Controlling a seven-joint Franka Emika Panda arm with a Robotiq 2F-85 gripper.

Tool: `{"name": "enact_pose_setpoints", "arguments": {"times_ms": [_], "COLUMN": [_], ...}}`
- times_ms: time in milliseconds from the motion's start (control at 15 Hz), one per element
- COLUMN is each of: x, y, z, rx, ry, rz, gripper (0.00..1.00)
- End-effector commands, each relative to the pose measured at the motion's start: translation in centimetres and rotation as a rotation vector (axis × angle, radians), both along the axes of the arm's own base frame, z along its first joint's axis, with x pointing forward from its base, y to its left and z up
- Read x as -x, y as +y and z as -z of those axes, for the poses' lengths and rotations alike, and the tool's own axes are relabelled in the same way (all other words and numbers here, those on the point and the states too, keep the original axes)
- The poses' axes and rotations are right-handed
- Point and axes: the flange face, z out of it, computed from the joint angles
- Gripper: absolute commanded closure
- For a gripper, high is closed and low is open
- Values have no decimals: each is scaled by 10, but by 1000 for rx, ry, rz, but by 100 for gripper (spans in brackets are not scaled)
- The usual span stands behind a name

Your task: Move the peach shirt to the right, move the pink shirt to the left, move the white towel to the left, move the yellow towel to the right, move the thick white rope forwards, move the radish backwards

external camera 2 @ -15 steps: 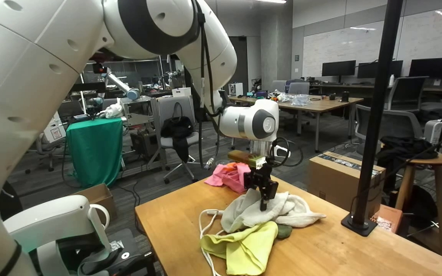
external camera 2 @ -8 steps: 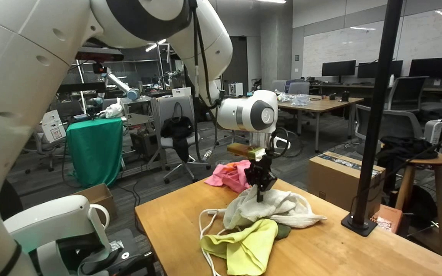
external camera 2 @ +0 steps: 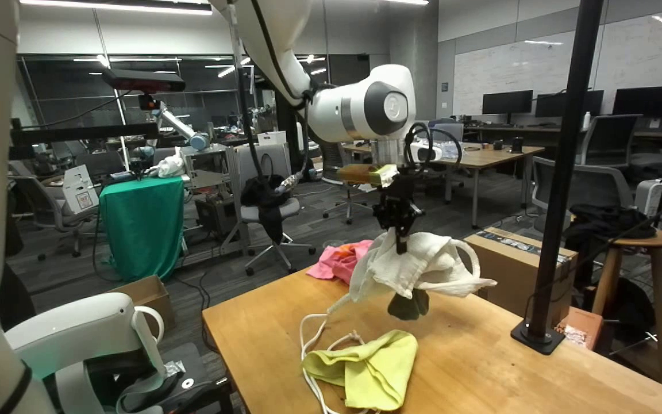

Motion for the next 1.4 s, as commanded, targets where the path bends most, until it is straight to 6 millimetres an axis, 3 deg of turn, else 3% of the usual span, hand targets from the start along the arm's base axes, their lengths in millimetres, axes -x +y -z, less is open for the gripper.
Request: {"name": "enact_pose_setpoints", "arguments": {"times_ms": [0, 200, 467, 1000, 1333], "x": [25, 29, 20, -21, -44], "y": [-15, -31, -58, -131, -157], "z": [-54, -76, -77, -33, -16], "rx": [5, 44, 124, 314, 337], "ry": [-112, -182, -259, -341, -387], "rz": [37, 79, 184, 483, 646], "gripper": [91, 91, 91, 91, 91]}}
